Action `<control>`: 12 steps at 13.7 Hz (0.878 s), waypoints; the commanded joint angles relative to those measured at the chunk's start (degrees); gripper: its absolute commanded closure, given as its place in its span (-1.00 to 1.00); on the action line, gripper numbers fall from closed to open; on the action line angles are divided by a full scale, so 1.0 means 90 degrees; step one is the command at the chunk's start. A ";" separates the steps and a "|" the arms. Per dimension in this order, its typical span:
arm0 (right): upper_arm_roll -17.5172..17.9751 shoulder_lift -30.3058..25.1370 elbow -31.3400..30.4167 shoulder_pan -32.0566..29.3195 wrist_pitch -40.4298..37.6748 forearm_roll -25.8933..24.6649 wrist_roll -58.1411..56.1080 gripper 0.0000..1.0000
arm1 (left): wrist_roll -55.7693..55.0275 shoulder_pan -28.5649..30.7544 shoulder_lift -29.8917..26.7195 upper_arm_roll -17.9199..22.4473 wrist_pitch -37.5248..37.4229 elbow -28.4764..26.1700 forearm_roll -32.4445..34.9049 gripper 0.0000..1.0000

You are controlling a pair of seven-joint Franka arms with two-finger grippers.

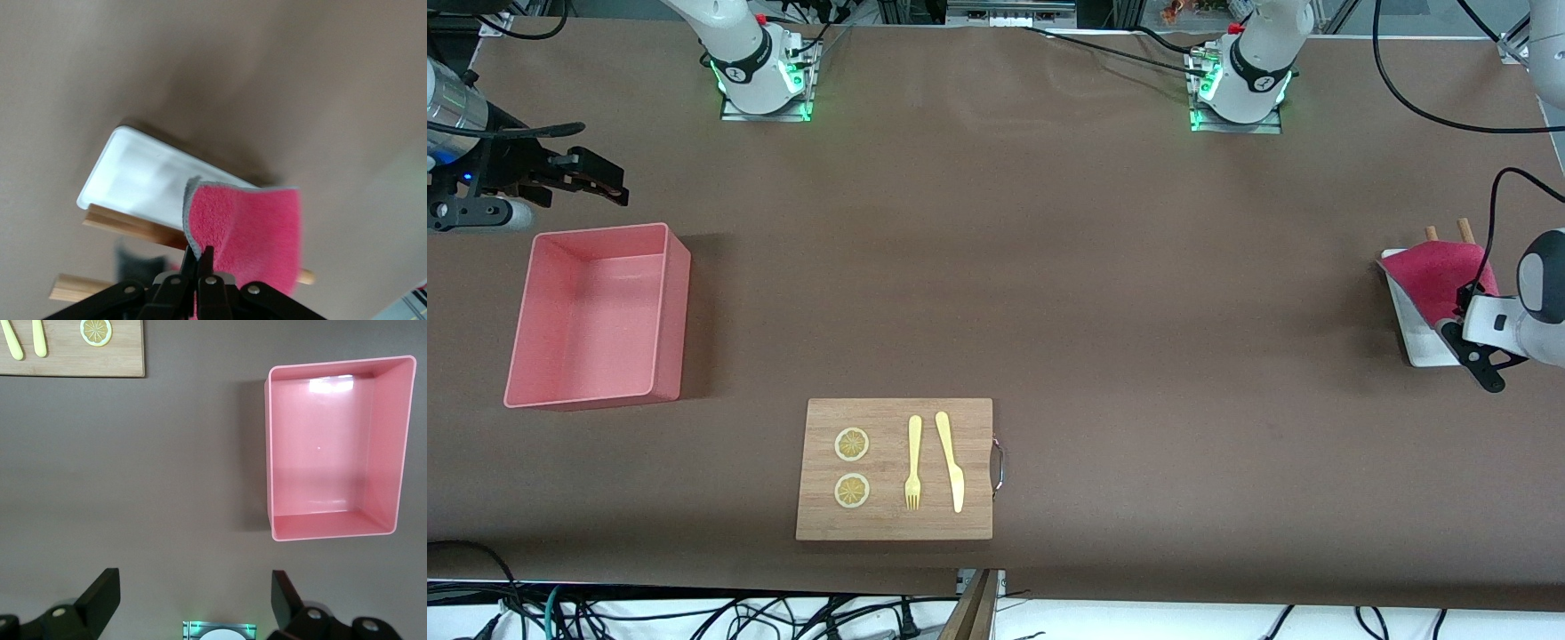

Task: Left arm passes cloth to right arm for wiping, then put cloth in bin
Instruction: 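Close the left gripper on the pink cloth and lift it, then carry the cloth with the left gripper while the right gripper approaches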

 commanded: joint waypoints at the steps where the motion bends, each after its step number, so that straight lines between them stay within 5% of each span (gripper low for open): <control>1: 0.0031 -0.0046 -0.0032 -0.0023 0.0037 -0.0018 -0.0027 -1.00 | 0.0084 -0.0016 -0.0317 -0.0537 -0.0733 0.0237 -0.0164 1.00; 6: 0.0031 0.0284 -0.0032 -0.0052 0.0066 -0.0038 -0.0095 -1.00 | -0.0685 -0.0143 -0.0317 -0.1339 -0.1496 0.0843 -0.1331 1.00; 8: 0.0040 0.0753 0.0016 0.0007 -0.0050 -0.0136 -0.0144 -1.00 | -0.1270 -0.0444 -0.0317 -0.1369 -0.1497 0.0844 -0.2366 1.00; 12: 0.0176 0.0560 0.0251 0.0016 -0.0245 -0.0078 -0.1488 -1.00 | -0.2219 -0.1138 -0.0113 -0.1369 -0.1399 0.0844 -0.3901 1.00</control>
